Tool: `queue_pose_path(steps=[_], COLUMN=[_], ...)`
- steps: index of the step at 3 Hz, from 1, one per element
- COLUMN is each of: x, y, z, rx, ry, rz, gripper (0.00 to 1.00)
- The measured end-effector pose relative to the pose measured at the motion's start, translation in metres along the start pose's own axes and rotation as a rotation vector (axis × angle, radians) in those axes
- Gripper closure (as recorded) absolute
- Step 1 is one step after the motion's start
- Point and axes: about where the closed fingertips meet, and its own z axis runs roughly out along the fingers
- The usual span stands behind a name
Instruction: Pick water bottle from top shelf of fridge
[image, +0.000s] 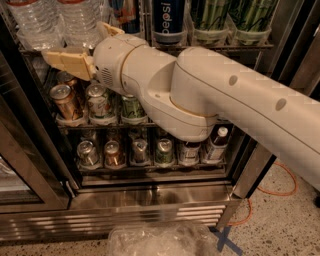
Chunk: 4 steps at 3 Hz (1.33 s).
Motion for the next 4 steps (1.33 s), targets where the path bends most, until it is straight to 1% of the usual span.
queue_pose_path(steps=[1,2,3,4], x=[0.001,-0.003,-0.004,-0.006], y=[-0.006,-0.018,-0.022,-0.037], z=[0.005,0.019,0.025,0.067], rx=[0.000,0.004,0.013,0.041], ry=[-0.014,-0.038,-0.041,-0.046], rz=[-0.012,-0.040,-0.037,-0.049], gripper=[0.20,0.21,0.21,0.20])
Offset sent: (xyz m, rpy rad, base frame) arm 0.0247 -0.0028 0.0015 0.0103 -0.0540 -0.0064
